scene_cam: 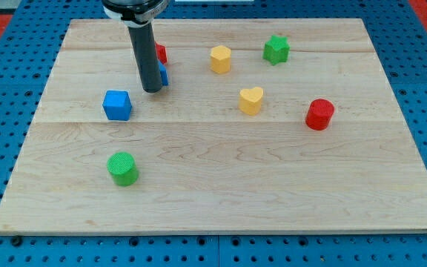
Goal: Separate the red star and blue triangle
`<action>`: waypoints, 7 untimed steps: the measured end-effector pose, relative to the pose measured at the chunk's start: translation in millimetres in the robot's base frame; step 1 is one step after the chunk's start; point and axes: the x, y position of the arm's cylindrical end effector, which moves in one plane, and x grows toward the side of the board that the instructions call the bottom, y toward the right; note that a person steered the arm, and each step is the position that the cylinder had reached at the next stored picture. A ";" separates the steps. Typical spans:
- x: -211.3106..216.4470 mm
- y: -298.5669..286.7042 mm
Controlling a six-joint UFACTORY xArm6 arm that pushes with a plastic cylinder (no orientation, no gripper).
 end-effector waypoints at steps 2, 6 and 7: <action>-3.2 39.1; -23.9 -66.0; -9.0 -94.0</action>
